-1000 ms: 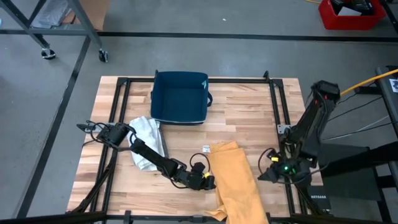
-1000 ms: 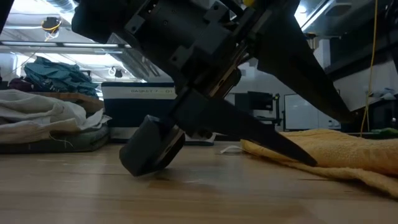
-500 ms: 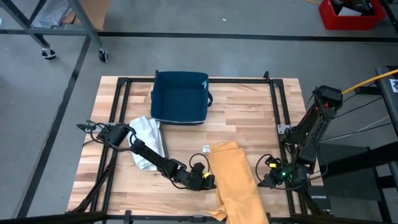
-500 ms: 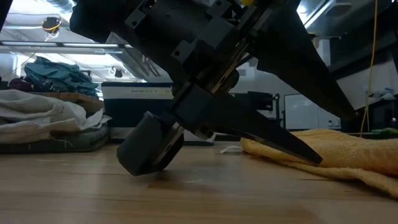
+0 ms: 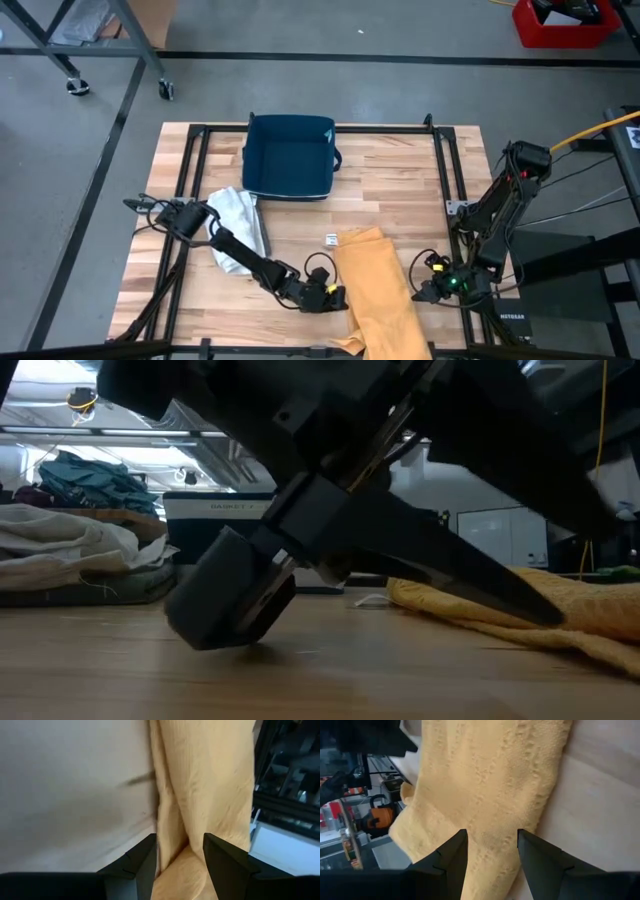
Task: Fold towel
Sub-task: Fold the yellow towel
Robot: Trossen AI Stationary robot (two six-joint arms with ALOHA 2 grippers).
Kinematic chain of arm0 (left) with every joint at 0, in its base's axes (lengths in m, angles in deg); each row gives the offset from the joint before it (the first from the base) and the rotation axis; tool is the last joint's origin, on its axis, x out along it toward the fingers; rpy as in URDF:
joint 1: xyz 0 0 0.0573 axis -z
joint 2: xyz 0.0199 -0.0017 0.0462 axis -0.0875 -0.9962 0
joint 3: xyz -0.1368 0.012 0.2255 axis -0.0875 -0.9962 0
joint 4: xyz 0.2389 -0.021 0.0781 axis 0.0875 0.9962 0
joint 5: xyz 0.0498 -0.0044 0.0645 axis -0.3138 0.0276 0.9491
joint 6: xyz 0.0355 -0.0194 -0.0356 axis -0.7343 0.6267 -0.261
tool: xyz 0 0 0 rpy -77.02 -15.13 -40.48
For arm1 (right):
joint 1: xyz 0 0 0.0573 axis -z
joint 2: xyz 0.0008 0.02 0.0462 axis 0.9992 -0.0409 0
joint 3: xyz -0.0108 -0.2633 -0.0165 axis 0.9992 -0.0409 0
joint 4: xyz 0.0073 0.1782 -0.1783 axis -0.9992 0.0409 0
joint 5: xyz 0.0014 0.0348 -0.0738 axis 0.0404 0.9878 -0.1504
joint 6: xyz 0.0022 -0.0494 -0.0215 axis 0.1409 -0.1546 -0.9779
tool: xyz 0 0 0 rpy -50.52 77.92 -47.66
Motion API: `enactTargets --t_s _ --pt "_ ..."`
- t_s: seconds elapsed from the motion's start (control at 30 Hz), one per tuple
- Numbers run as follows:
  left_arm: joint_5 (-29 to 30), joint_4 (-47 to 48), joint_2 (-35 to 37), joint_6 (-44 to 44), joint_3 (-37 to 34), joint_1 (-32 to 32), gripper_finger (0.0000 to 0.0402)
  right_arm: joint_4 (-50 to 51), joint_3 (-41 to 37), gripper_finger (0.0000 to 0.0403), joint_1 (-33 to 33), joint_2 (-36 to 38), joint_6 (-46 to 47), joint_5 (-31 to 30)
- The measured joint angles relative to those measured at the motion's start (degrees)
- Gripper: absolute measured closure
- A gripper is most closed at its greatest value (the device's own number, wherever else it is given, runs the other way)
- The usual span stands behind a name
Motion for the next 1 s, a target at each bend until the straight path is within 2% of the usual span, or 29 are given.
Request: enactTargets --t_s 0.13,0.3,0.63,0.83,1.0 --pt "-0.2 2.0 -0.2 -2.8 1.8 -0.4 0.0249 0.3 0.0 0.0228 0.0 -0.7 0.0 -0.1" --pt "0.0 5.4 -0.2 -0.8 2.0 -2.0 0.0249 0.3 0.0 0.0228 0.0 -1.2 0.0 -0.2" --pt "-0.5 3.6 -1.2 1.7 2.2 -3.9 0.0249 -0.9 0.0 0.0228 0.0 -1.8 1.7 -0.3" --pt "-2.5 4.0 -1.3 2.0 2.2 -3.4 0.0249 -6.5 0.0 0.0228 0.0 -5.3 2.4 0.1" --pt "-2.9 4.5 -1.3 2.2 2.2 -2.8 0.0249 -7.2 -0.1 0.0228 0.0 -9.3 4.6 0.1"
